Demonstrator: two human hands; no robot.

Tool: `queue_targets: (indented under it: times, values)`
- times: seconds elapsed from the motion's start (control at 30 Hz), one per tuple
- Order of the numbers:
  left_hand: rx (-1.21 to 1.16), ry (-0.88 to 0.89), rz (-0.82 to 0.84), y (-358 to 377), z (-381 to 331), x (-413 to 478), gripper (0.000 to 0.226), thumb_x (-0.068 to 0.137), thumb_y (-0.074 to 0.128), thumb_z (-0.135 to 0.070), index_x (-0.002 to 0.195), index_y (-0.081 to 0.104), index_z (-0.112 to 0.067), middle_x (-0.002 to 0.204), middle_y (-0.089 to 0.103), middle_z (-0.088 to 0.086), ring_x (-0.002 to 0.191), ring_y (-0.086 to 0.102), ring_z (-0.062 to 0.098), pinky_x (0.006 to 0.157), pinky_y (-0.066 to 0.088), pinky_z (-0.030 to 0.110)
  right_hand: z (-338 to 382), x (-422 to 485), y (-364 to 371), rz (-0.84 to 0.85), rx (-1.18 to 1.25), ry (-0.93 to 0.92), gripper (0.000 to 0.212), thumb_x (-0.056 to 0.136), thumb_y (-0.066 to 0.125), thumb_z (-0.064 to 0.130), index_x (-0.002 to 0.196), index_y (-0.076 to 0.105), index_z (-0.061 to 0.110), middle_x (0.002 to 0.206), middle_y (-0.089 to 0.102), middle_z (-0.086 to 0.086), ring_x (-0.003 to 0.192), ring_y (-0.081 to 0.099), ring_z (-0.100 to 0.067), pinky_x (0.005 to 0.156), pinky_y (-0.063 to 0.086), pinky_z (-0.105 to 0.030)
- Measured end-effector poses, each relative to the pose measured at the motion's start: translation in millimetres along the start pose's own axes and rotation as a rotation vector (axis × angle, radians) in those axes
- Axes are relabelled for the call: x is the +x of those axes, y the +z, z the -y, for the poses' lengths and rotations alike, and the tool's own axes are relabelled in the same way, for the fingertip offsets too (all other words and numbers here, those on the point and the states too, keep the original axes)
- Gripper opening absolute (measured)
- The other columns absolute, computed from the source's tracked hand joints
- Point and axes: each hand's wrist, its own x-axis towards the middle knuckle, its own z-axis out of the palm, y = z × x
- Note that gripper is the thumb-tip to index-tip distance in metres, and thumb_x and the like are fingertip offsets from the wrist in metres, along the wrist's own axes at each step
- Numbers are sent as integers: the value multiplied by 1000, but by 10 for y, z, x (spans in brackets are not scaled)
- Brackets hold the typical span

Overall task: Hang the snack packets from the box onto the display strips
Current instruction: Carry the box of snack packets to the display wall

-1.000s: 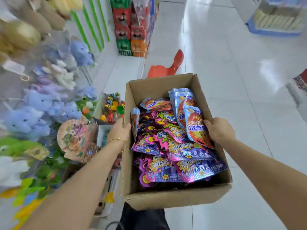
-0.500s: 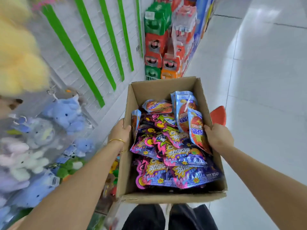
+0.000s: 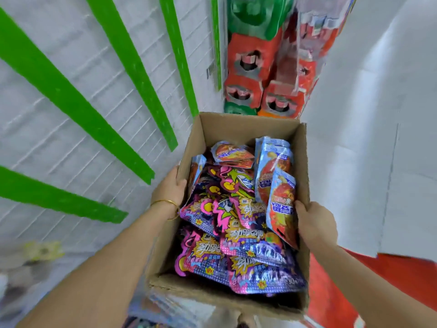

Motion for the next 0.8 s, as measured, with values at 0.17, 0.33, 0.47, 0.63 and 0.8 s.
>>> queue_targets:
  times: [0.17, 0.33, 0.47, 0.63, 0.8]
  values:
    - [-5, 2, 15, 530, 127, 1143, 51, 92, 46, -8, 141, 32, -10, 142, 42, 15, 128, 42, 32, 101, 33, 32, 203, 876, 852, -38, 33, 59, 37, 95, 43, 34, 88, 58, 1, 98, 62, -23, 94, 57, -39, 73, 41, -38]
    - [23, 32, -17, 939, 368, 1927, 51, 92, 46, -7, 141, 31, -6, 145, 37, 15, 132, 37, 29, 102, 29, 26, 244, 1416, 1646, -14, 115, 85, 39, 95, 42, 32, 93, 58, -3, 100, 61, -25, 95, 56, -40, 76, 41, -39]
    - [10, 45, -4, 1211, 618, 2269, 52, 91, 48, -4, 140, 33, -10, 145, 37, 15, 130, 39, 29, 103, 30, 29, 180, 1616, 2119, 7, 140, 146, 40, 96, 40, 35, 94, 57, -2, 100, 61, -22, 95, 56, -39, 74, 40, -37]
    - [46, 21, 46, 1457, 742, 2549, 51, 91, 49, -8, 140, 33, -11, 142, 42, 13, 129, 41, 29, 105, 31, 32, 110, 1784, 2422, 26, 124, 215, 41, 97, 39, 36, 96, 57, 0, 99, 62, -20, 94, 56, -38, 73, 40, -37]
    - [70, 66, 99, 1702, 683, 2905, 50, 92, 47, -9, 140, 35, -13, 141, 45, 13, 127, 43, 30, 105, 32, 36, 57, 1970, 2649, 18, 149, 316, 42, 96, 38, 38, 95, 58, 1, 97, 63, -19, 92, 57, -38, 81, 47, -44]
